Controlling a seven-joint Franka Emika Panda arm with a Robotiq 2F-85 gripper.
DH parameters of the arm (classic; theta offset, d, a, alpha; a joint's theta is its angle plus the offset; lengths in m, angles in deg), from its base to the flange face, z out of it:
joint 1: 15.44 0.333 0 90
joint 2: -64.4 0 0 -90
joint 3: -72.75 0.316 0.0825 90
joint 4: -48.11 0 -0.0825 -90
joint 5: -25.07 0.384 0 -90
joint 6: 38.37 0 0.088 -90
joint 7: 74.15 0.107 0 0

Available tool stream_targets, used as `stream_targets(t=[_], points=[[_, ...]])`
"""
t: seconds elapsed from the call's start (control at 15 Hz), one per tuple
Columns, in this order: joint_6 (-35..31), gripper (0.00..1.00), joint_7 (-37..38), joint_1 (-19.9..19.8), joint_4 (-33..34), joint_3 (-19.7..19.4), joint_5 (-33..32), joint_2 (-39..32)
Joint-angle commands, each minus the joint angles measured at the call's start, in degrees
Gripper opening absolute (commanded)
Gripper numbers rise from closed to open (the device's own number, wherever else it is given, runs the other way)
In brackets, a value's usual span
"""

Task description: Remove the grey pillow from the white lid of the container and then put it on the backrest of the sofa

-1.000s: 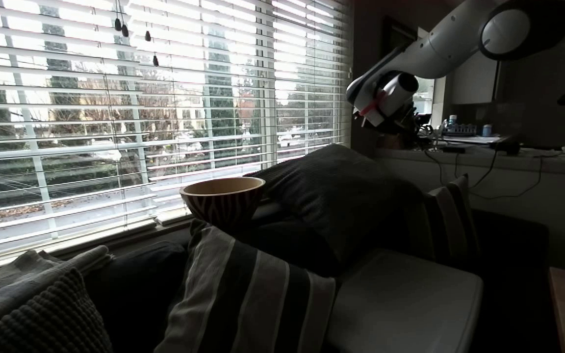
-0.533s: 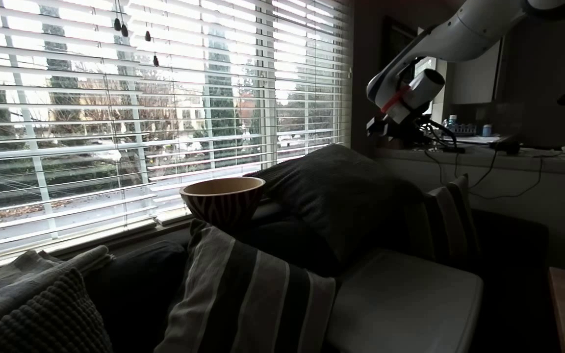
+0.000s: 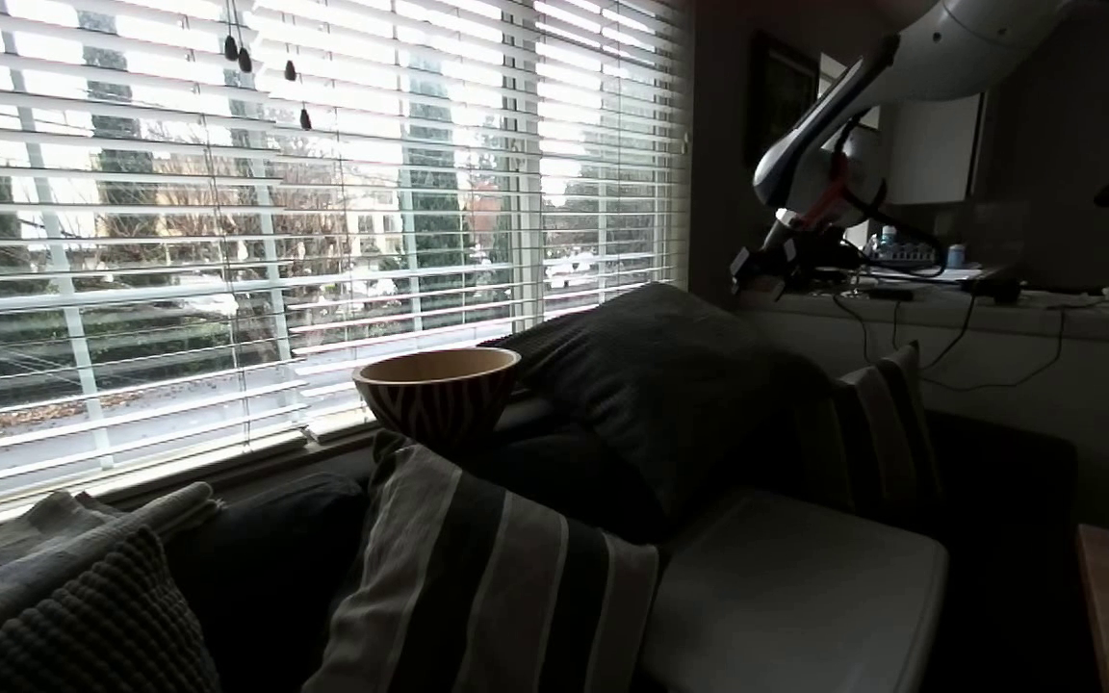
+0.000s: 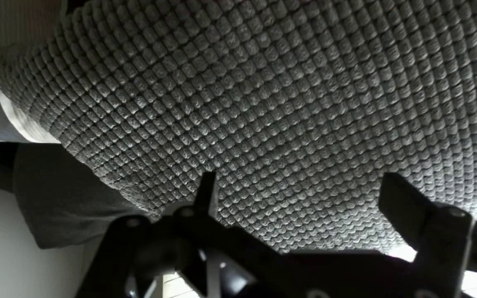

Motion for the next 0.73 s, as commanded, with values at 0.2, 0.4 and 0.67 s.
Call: stream_targets(t=[0.2,0.4,0.67], points=[[27.5,1.00,9.2,12.9,11.4,-14.4,-23.1,4.4],[37.5,1.00,10.1,14.2,17.1,-14.9,-24.7,5.0],[36.1,1.00,8.9,13.2,17.6,-14.0,-23.1,4.0]])
